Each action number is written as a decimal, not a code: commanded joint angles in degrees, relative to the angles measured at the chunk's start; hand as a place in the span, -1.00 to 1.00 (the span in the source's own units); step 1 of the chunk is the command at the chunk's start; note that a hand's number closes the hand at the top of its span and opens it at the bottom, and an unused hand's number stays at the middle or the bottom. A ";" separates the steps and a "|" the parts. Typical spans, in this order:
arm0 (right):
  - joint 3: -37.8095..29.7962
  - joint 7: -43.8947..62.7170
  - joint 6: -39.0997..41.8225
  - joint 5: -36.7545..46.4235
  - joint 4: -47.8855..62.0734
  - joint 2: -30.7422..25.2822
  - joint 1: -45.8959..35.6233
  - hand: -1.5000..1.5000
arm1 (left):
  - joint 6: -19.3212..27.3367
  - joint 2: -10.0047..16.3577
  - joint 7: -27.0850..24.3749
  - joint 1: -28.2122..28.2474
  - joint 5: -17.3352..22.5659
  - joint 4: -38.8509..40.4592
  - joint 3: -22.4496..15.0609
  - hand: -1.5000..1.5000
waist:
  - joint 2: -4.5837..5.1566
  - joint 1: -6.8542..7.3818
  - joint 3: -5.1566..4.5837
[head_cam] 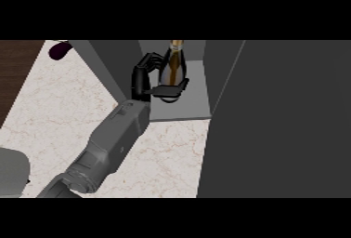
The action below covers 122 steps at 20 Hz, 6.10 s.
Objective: Pick up the wine, place it into the cabinet and close the cabinet
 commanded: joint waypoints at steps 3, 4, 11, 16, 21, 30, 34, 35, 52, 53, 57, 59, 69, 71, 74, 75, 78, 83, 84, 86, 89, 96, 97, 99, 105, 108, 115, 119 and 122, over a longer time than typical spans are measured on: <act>-2.66 -1.19 1.73 -4.23 -0.90 -0.75 0.65 -1.00 | 2.06 -0.03 -0.29 -5.02 -0.32 5.61 1.84 1.00 | 0.30 -0.22 0.05; 0.02 1.05 0.13 -2.37 -3.84 0.24 1.06 -1.00 | 3.61 -0.04 -0.36 -5.46 -0.39 5.51 1.12 1.00 | 0.21 -0.84 0.02; -2.11 -1.08 1.84 -4.54 -2.82 -0.06 1.86 -1.00 | 8.98 -0.01 -0.06 -6.40 -2.60 10.19 0.62 1.00 | 0.65 -1.93 0.05; 0.71 -1.33 0.72 -2.62 -2.69 1.52 0.97 -1.00 | 6.33 1.84 2.77 -8.44 -3.21 12.12 1.07 1.00 | 0.96 -1.85 0.00; 2.52 -0.78 1.77 -2.00 -3.73 0.90 0.75 -1.00 | 8.88 2.79 3.55 -8.12 -3.44 13.76 1.24 1.00 | 1.08 -2.44 -0.02; 2.13 -0.94 0.31 -1.55 -1.55 1.77 -0.78 -1.00 | -0.33 0.01 3.18 -4.47 2.22 10.55 7.15 1.00 | 1.26 -2.88 -0.11; 1.68 -0.55 -0.16 -1.83 -1.33 1.87 -1.99 -1.00 | -4.69 -0.02 0.46 -0.44 3.65 10.00 8.29 1.00 | 1.28 -3.48 -0.15; 1.23 -1.39 0.70 -2.93 -0.86 1.88 -1.27 -1.00 | -5.33 -0.02 2.67 -1.67 4.34 10.27 8.97 1.00 | 1.49 -3.74 -0.11; 3.19 -5.14 2.26 -3.20 1.17 4.60 0.22 -1.00 | -8.41 -0.04 -1.05 6.13 7.73 9.66 6.28 1.00 | 1.48 -6.60 -0.13; 2.98 -4.07 1.80 -2.48 1.52 3.95 -1.40 -1.00 | -8.69 -0.04 -0.92 6.95 7.76 9.91 5.88 1.00 | 1.38 -6.65 -0.20; 1.65 -3.19 1.89 -4.06 1.73 3.43 -2.59 -1.00 | -6.25 -0.04 -1.01 6.82 7.95 9.41 4.51 1.00 | 1.18 -6.53 -0.19; 2.38 -3.06 1.99 -3.85 0.73 3.74 -1.55 -1.00 | -6.30 -0.04 -1.58 7.34 8.42 9.07 4.19 1.00 | 1.46 -7.58 -0.23; 3.50 -3.37 2.06 -3.08 -0.27 4.55 -0.30 -1.00 | -2.77 -0.04 0.27 4.15 10.52 7.25 2.29 1.00 | 1.35 -7.79 -0.22; 2.96 -4.44 2.29 -3.49 1.24 4.80 -0.56 -1.00 | -2.57 -0.04 0.28 3.47 11.16 6.85 2.23 1.00 | 1.71 -7.86 -0.22; 2.19 -3.61 3.03 -4.26 -0.04 3.73 0.07 -1.00 | -1.18 -0.04 0.86 1.95 12.04 6.87 2.33 1.00 | 1.62 -7.80 -0.16; 2.32 -4.71 2.44 -3.46 1.21 4.58 -0.37 -1.00 | -0.03 -0.04 2.10 0.32 12.40 6.71 2.23 1.00 | 1.74 -7.77 -0.16; 1.46 -4.78 2.72 -3.67 0.94 4.18 0.23 -1.00 | 0.52 -0.04 2.52 -1.15 12.46 7.19 1.85 1.00 | 1.90 -7.52 -0.12; -0.53 -5.60 4.11 -5.15 1.43 3.21 1.45 -1.00 | 2.57 -0.04 4.07 -3.89 12.84 7.92 1.56 1.00 | 1.78 -6.43 0.00; 0.86 -4.14 3.10 -4.81 0.22 3.81 0.83 -1.00 | 2.14 -0.04 4.51 -4.80 12.93 8.41 2.02 1.00 | 1.92 -6.77 -0.08; 0.11 -5.52 3.98 -4.93 -0.17 3.70 2.74 -1.00 | 2.55 -0.04 6.44 -6.00 13.40 8.55 2.07 1.00 | 1.68 -6.29 0.02; -0.07 -7.00 4.98 -4.82 1.28 3.47 2.66 -1.00 | 2.70 -0.04 7.59 -7.05 13.96 9.61 2.91 1.00 | 2.21 -5.94 0.02; -0.18 -6.27 4.48 -4.28 0.44 3.33 2.81 -1.00 | 4.30 0.83 9.49 -10.23 14.16 11.78 4.00 1.00 | 2.33 -5.75 -0.02; -1.02 -7.74 6.22 -5.62 1.10 2.88 4.09 -1.00 | 2.39 1.27 10.15 -9.28 13.74 12.23 3.58 1.00 | 2.56 -5.42 0.07; -0.25 -7.21 5.78 -5.06 1.72 3.24 3.53 -1.00 | 5.53 1.82 8.85 -10.09 11.10 13.79 1.13 1.00 | 2.62 -5.47 0.06; -0.31 -6.82 4.85 -4.87 1.11 3.65 2.19 -1.00 | 11.56 4.85 8.42 -9.02 5.08 15.15 -4.70 1.00 | 2.75 -5.69 0.01; -1.45 -7.72 5.53 -5.67 0.59 3.47 3.05 -1.00 | 14.81 4.84 8.80 -9.20 4.68 15.18 -5.02 1.00 | 2.91 -6.53 0.07; -0.48 -7.22 5.71 -5.27 1.19 3.76 2.60 -1.00 | 18.26 7.02 11.52 -6.77 3.13 15.18 -6.36 1.00 | 3.36 -6.34 -0.08; -0.47 -6.77 5.67 -5.23 1.47 3.23 0.74 -1.00 | 17.34 7.22 12.49 -5.98 1.16 15.16 -8.19 1.00 | 3.67 -6.83 -0.16; -0.05 -6.50 5.53 -5.51 0.61 3.65 1.57 -1.00 | 14.90 6.68 13.24 -6.42 1.68 15.15 -7.61 -1.00 | 3.43 -7.15 -0.16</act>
